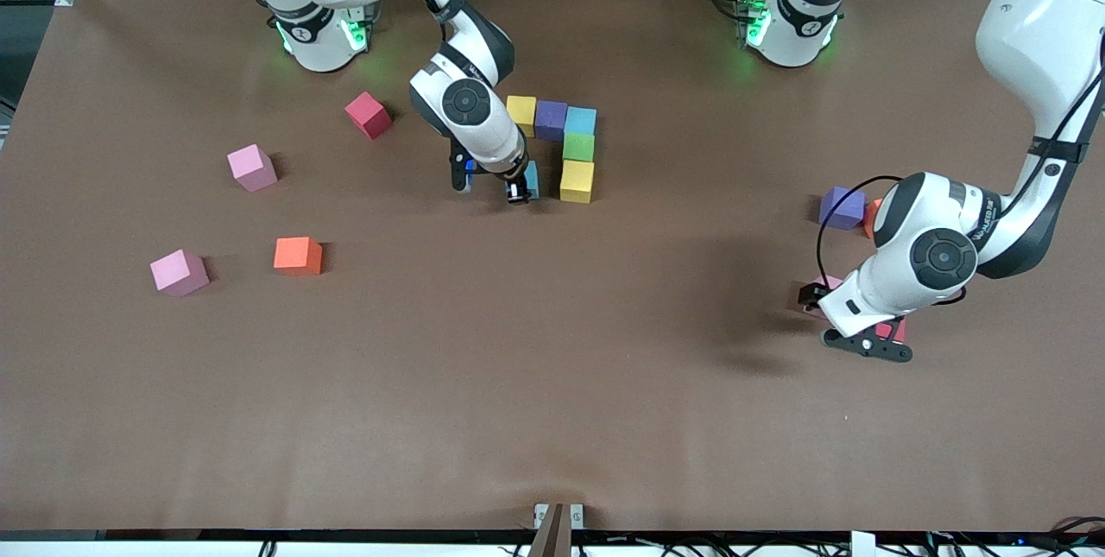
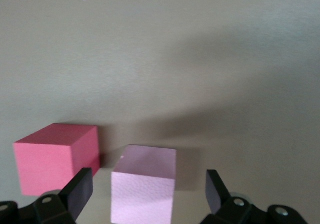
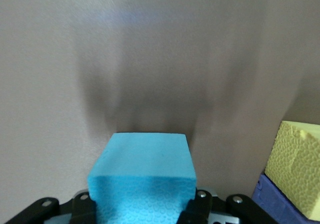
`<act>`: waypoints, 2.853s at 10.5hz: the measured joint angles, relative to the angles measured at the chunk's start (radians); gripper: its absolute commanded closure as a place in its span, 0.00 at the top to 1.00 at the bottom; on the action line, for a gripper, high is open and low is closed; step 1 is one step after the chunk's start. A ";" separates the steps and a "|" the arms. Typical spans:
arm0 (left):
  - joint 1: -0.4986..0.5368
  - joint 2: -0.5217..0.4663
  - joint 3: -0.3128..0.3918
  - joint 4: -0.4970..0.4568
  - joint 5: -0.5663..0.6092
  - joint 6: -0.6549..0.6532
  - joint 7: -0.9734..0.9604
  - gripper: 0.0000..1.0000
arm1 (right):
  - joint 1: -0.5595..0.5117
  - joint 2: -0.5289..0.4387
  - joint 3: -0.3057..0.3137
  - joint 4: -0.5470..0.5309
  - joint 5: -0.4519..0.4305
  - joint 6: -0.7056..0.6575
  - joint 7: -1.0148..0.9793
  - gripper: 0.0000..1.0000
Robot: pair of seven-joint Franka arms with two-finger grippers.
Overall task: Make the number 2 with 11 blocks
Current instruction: 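Reach the light pink cube with the left gripper while the right gripper carries cyan, then grasp the light pink cube with the left gripper while the right gripper lowers cyan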
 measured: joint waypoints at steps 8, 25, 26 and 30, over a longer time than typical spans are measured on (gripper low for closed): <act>0.153 -0.001 -0.089 -0.038 -0.019 -0.002 0.180 1.00 | 0.003 0.009 0.020 0.005 0.000 0.039 0.055 0.00; 0.156 0.014 -0.076 -0.090 -0.021 0.008 0.149 1.00 | 0.026 0.064 0.020 0.062 -0.006 0.046 0.088 0.00; 0.156 0.015 -0.075 -0.090 -0.021 0.012 0.149 1.00 | 0.026 0.065 0.018 0.064 -0.006 0.046 0.099 0.00; 0.156 0.030 -0.063 -0.092 -0.021 0.027 0.149 1.00 | 0.026 0.070 0.015 0.071 -0.006 0.045 0.130 0.00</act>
